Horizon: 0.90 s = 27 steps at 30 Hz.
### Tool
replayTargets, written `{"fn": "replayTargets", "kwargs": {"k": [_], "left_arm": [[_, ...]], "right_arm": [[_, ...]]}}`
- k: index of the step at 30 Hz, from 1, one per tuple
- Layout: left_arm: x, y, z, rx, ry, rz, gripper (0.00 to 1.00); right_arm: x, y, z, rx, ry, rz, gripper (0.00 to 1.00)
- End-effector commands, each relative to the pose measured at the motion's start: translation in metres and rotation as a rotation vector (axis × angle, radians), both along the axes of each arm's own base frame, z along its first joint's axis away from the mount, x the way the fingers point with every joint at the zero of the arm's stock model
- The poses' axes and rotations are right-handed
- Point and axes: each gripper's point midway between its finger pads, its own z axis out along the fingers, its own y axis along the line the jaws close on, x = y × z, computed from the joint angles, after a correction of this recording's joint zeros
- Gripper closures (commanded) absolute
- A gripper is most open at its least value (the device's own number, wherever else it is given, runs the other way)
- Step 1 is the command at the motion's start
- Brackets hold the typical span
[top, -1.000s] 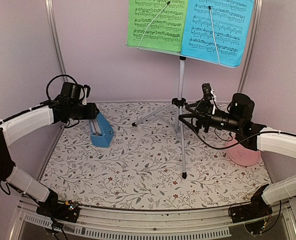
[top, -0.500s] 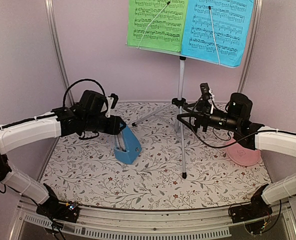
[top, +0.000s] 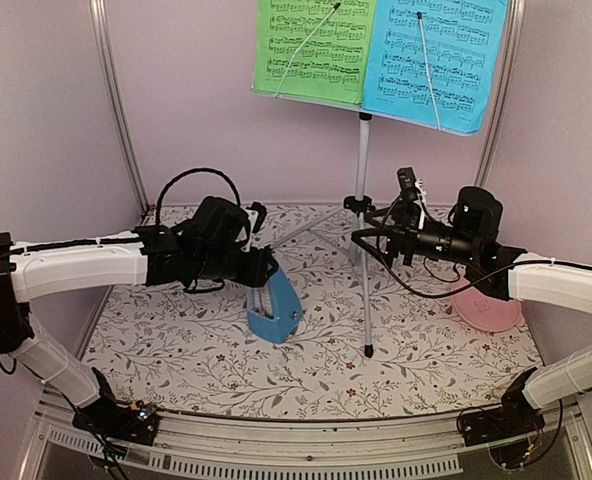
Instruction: Set up the instrument practice props
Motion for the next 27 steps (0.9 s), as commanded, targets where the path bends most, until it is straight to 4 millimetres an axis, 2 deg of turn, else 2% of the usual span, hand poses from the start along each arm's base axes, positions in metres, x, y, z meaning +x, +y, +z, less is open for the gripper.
{"fn": "replayTargets", "kwargs": {"k": [1, 3, 5, 6, 8, 10, 12, 16, 18, 21, 24, 27], "left_arm": [[-0.003, -0.022, 0.033, -0.133, -0.049, -0.040, 0.44], [-0.007, -0.022, 0.042, -0.158, -0.071, -0.060, 0.30], [-0.010, -0.022, 0.053, -0.189, -0.091, -0.091, 0.21], [-0.013, -0.023, 0.057, -0.208, -0.099, -0.110, 0.11], [-0.018, -0.025, 0.066, -0.254, -0.107, -0.155, 0.02], [-0.019, -0.020, 0.069, -0.293, -0.106, -0.173, 0.01], [-0.015, -0.006, 0.074, -0.343, -0.116, -0.158, 0.01], [0.006, 0.052, 0.081, -0.425, -0.152, -0.019, 0.03], [0.014, 0.073, 0.069, -0.409, -0.136, 0.038, 0.04], [0.027, 0.095, 0.037, -0.339, -0.062, 0.117, 0.07], [0.032, 0.109, 0.005, -0.342, -0.006, 0.160, 0.15], [0.035, 0.111, -0.020, -0.369, 0.032, 0.151, 0.25]], "right_arm": [[-0.001, 0.003, 0.005, 0.013, -0.016, 0.009, 0.01], [-0.001, 0.003, 0.004, 0.012, -0.016, 0.010, 0.01], [-0.001, 0.004, 0.003, 0.010, -0.015, 0.010, 0.01], [-0.001, 0.004, 0.003, 0.010, -0.017, 0.012, 0.01], [-0.001, 0.004, 0.002, 0.010, -0.013, 0.013, 0.01], [-0.001, 0.005, 0.000, 0.008, -0.009, 0.015, 0.01], [-0.002, 0.005, -0.001, 0.008, -0.005, 0.017, 0.01], [-0.002, 0.004, -0.006, 0.001, 0.003, 0.011, 0.01], [-0.002, 0.005, -0.011, -0.007, 0.015, 0.012, 0.01], [-0.002, 0.009, -0.020, -0.021, 0.042, 0.021, 0.01], [-0.003, 0.016, -0.033, -0.048, 0.075, 0.032, 0.06], [-0.006, 0.027, -0.051, -0.091, 0.115, 0.035, 0.16]]}}
